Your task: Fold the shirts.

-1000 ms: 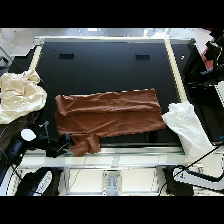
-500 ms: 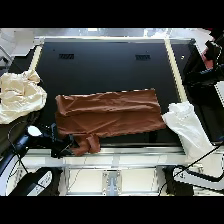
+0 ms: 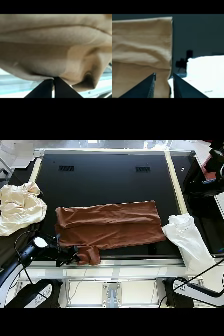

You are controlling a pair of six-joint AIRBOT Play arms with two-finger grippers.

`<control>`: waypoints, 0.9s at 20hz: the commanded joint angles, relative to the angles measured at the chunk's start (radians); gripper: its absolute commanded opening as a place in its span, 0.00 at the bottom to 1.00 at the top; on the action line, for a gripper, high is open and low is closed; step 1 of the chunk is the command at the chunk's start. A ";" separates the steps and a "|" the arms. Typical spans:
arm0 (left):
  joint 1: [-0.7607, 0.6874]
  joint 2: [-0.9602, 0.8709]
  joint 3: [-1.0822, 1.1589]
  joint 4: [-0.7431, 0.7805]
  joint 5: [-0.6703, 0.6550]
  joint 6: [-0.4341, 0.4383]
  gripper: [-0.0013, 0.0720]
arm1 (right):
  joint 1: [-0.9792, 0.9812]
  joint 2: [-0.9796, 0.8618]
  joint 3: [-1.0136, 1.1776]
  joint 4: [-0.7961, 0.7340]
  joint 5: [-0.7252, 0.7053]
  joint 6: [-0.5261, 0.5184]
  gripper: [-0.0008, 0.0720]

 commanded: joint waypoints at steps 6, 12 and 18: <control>-0.008 0.218 0.002 -0.025 -0.027 -0.003 0.04 | -0.127 0.223 -0.666 0.132 -0.144 0.020 0.38; -0.008 0.271 0.002 -0.025 -0.030 -0.018 0.04 | -0.215 0.212 -1.164 0.501 -0.314 0.025 0.49; -0.008 0.271 0.002 -0.024 -0.030 -0.018 0.04 | -0.215 0.151 -1.189 0.499 -0.377 0.021 0.49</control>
